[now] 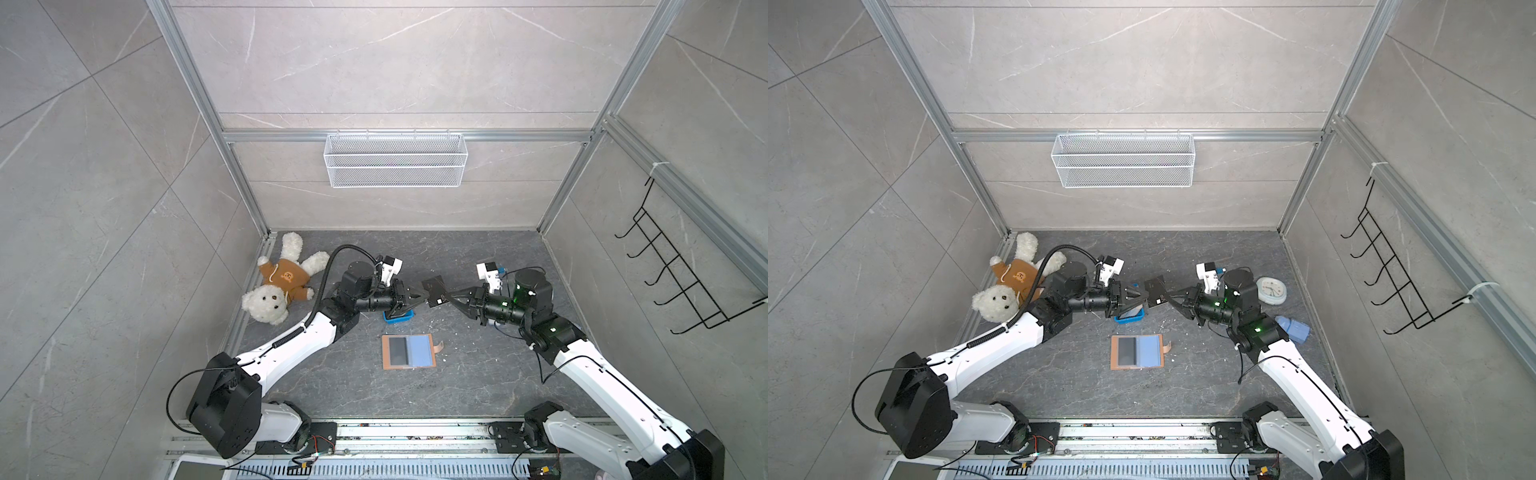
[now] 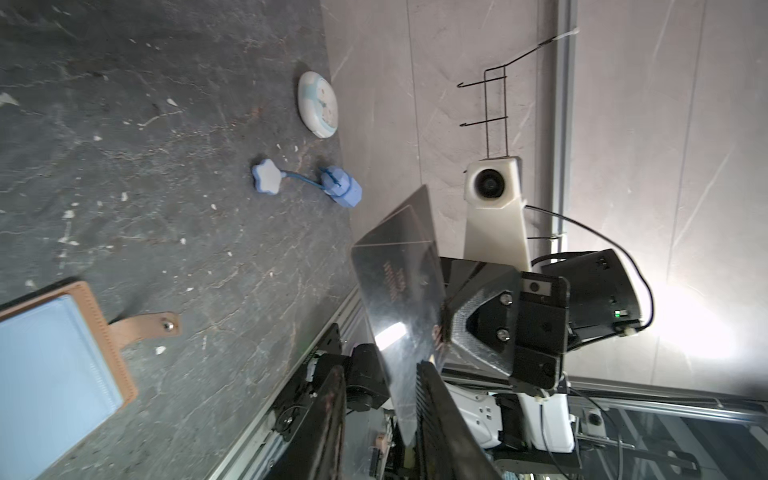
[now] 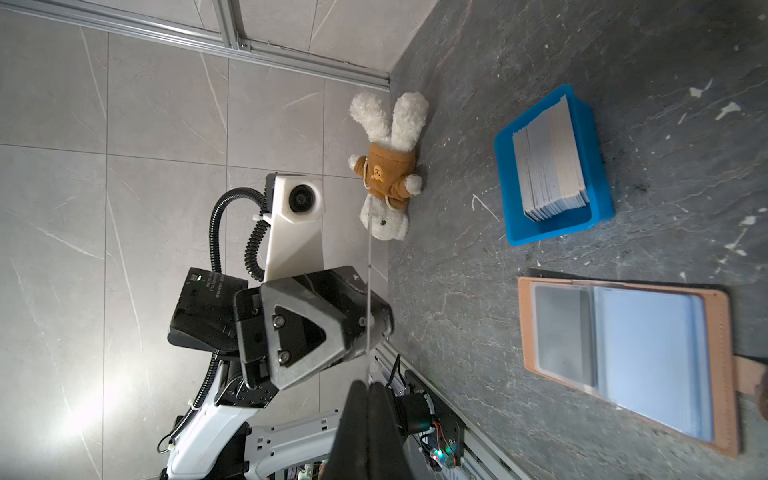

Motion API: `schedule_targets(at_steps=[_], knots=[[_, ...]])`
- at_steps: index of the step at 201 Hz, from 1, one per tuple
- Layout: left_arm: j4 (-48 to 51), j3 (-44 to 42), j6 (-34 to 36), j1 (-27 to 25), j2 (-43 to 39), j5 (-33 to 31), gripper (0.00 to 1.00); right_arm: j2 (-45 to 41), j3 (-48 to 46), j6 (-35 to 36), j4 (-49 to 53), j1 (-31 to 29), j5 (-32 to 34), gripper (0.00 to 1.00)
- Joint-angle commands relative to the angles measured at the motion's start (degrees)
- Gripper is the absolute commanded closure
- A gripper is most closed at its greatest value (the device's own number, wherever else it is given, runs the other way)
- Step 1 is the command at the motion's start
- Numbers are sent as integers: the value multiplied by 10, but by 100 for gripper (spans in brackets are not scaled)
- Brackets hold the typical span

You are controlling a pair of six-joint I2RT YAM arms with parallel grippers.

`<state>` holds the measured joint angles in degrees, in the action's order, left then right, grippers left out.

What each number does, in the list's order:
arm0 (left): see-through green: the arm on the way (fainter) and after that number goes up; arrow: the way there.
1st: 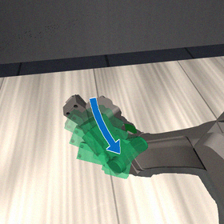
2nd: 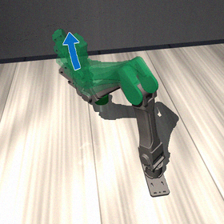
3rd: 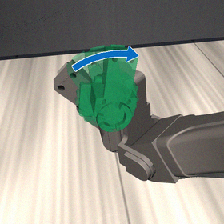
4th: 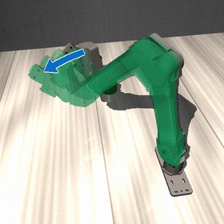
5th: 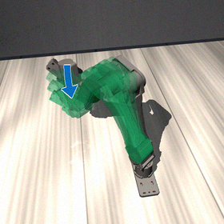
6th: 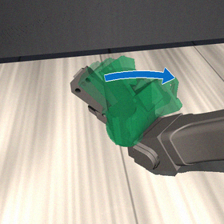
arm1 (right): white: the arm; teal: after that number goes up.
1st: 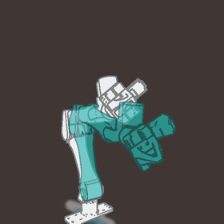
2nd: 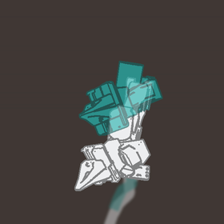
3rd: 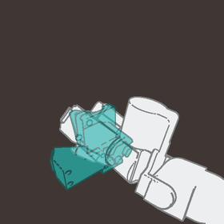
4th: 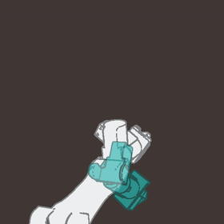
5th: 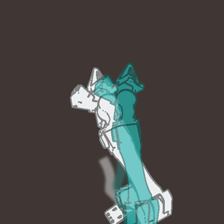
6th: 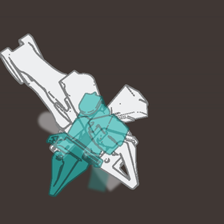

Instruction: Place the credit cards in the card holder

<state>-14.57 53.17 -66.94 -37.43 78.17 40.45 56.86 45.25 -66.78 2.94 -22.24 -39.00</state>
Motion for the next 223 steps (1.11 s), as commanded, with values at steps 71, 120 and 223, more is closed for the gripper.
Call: schedule_targets(at_steps=[71,120,223], knots=[[-125,-8,-72,-7,12,7,81,-33,-86,-86,-161,1,-1,100],[-149,-10,-82,-13,19,2,86,-28,-122,-128,-235,-1,3,100],[-179,-19,-93,-20,29,-15,94,-23,-145,-137,-259,-28,32,100]])
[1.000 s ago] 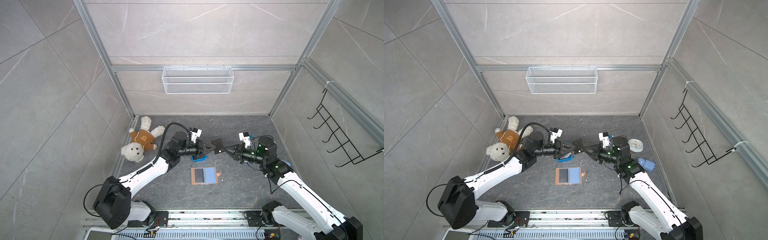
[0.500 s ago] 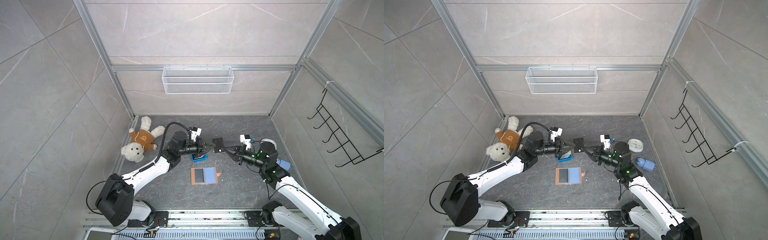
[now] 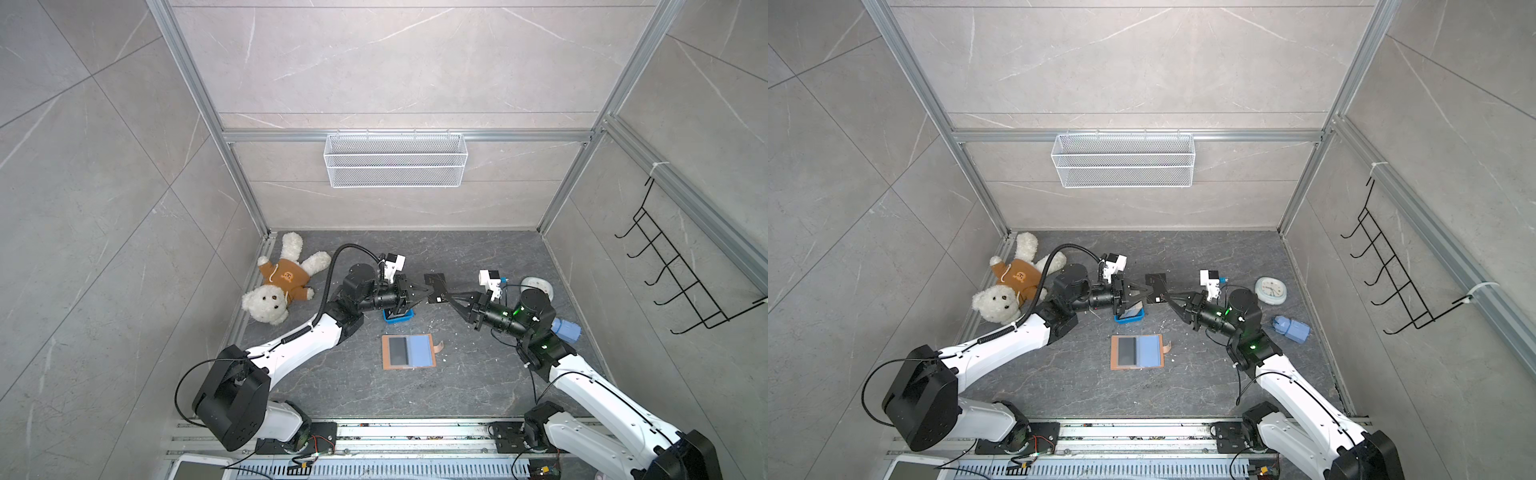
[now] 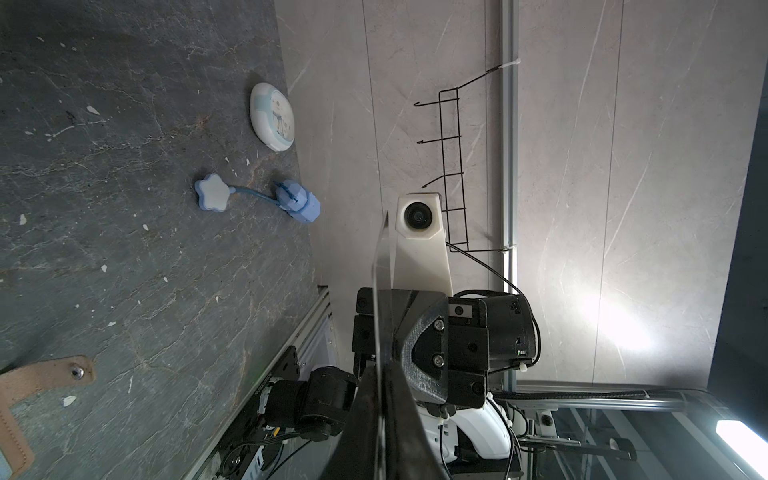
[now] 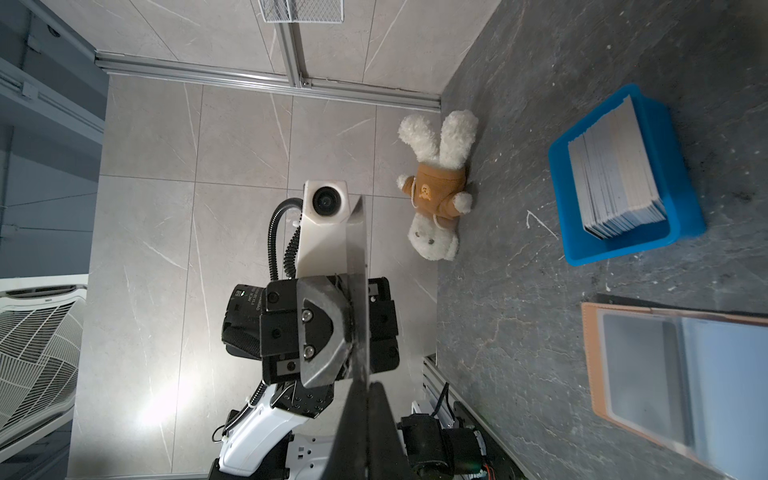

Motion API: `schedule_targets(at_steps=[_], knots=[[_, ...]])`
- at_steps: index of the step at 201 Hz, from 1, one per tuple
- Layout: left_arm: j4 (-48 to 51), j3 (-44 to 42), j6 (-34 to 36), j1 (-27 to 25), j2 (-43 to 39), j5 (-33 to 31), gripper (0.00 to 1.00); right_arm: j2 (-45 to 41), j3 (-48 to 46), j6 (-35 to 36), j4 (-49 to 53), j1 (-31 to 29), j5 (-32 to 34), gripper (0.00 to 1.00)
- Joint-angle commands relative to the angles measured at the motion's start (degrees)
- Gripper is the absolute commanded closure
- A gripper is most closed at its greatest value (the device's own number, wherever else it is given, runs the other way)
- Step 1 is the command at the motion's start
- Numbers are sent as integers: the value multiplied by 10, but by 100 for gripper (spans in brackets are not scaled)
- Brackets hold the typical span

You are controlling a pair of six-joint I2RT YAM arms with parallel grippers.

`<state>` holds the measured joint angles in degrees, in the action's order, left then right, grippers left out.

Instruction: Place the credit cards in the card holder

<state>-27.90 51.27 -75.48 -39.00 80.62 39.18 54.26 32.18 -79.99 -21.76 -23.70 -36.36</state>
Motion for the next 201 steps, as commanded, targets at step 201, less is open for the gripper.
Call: schedule_targets(at_steps=[201], knots=[[135,-211,206,13,-110,-84,100,23,18,298,359,-180,315,79]])
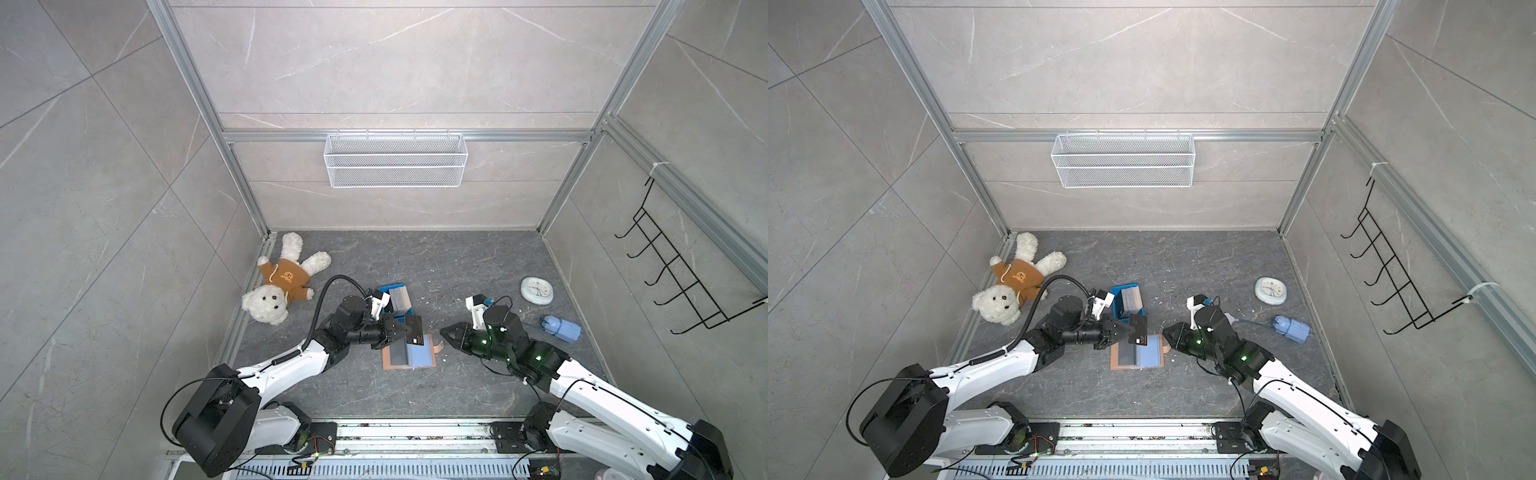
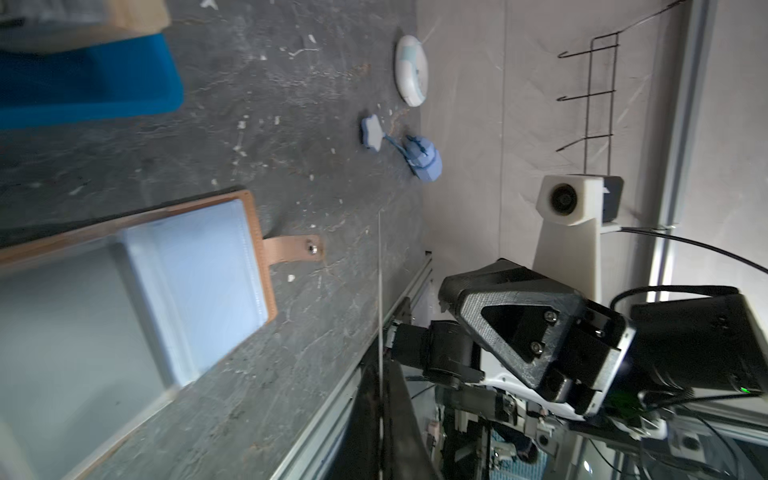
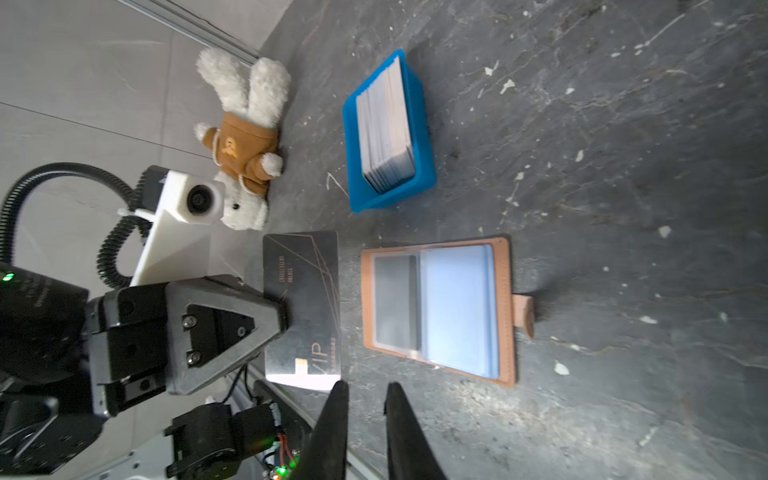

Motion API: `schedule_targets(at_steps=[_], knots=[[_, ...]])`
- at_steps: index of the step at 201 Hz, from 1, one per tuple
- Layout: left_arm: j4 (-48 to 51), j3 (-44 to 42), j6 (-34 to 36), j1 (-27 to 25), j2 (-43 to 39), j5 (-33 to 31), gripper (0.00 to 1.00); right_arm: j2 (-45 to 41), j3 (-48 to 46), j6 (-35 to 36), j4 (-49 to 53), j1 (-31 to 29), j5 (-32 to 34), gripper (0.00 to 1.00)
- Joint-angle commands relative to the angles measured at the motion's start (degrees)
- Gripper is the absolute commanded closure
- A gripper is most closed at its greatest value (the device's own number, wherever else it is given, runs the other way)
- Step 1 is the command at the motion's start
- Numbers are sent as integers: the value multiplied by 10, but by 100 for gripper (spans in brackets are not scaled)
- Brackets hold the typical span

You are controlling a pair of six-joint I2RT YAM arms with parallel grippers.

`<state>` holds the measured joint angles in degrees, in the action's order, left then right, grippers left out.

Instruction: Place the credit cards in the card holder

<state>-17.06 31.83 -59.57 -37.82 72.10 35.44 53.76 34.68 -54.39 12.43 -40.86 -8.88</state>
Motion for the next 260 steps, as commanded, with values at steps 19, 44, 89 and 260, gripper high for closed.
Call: schedule_targets(at_steps=[19,44,89,260], knots=[[46,-29,64,2,-29,-67,100,63,-2,56,7,-12,40,79],[72,-33,87,1,-27,-81,100,116,5,58,-6,-15,43,81],[49,-42,103,2,2,-83,100,193,11,50,-28,-25,45,84],[20,-29,108,22,72,-39,100,315,48,78,4,-40,62,84]])
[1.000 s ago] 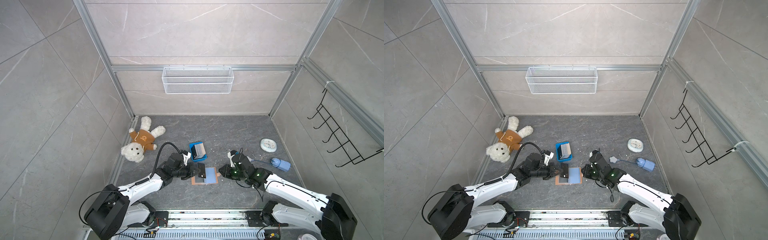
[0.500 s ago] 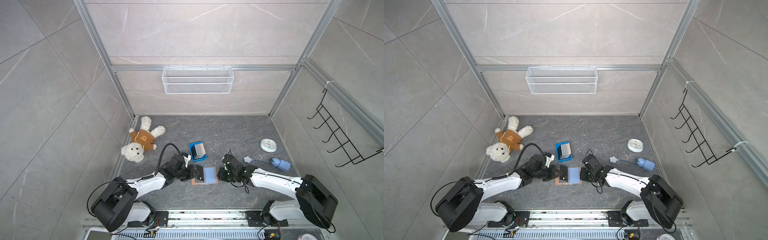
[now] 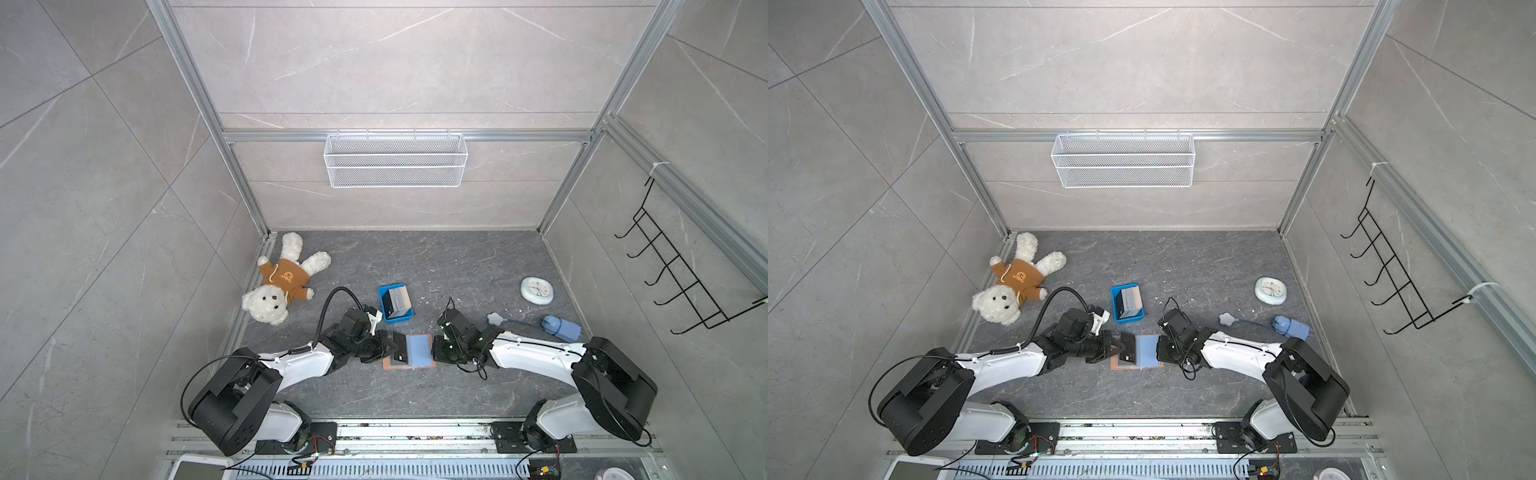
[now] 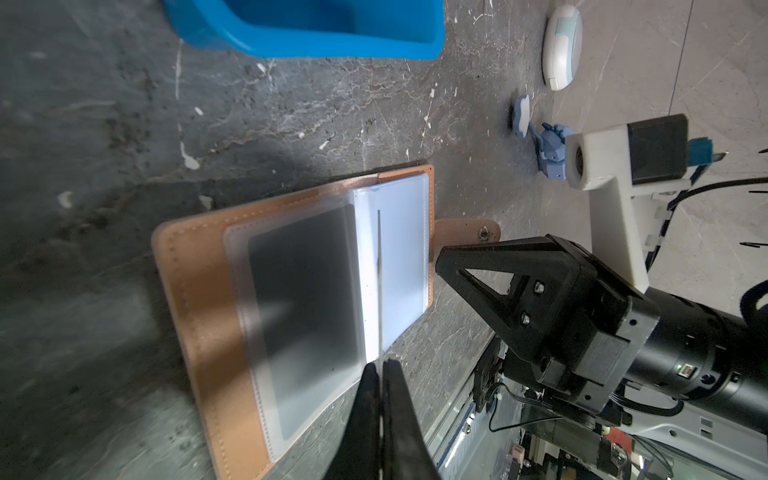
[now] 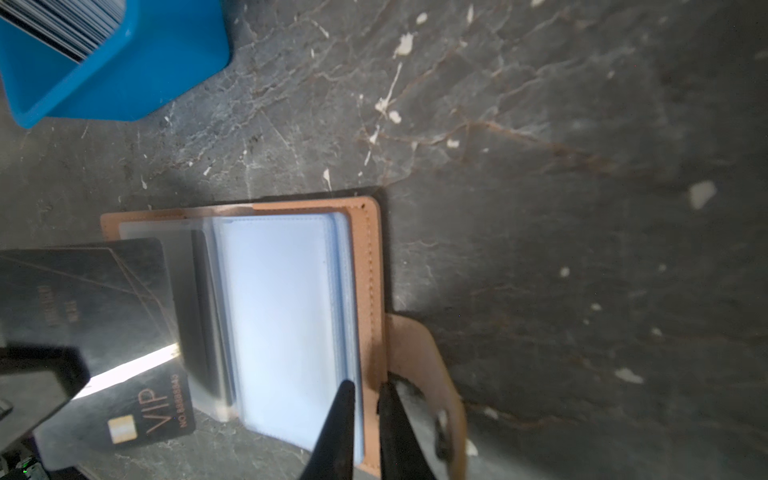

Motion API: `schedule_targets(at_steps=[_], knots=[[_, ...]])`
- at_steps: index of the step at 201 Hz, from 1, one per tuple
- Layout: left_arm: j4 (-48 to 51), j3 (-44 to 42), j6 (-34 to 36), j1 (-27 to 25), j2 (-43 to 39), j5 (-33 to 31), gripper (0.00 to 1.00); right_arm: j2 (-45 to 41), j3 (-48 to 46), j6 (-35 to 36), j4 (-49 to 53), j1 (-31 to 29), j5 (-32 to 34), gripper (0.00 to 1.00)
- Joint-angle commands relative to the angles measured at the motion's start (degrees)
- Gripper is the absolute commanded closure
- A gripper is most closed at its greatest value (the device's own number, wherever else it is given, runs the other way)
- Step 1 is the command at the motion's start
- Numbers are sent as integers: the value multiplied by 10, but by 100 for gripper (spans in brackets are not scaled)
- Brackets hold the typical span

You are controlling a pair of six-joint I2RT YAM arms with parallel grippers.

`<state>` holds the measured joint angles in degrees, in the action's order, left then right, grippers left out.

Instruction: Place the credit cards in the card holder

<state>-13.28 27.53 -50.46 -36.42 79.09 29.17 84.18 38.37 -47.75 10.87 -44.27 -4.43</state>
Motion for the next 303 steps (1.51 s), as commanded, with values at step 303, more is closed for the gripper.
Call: schedule_targets(at_steps=[303], knots=[[-167,-33,-52,12,87,39,100,22,2,5,37,-28,56,86]])
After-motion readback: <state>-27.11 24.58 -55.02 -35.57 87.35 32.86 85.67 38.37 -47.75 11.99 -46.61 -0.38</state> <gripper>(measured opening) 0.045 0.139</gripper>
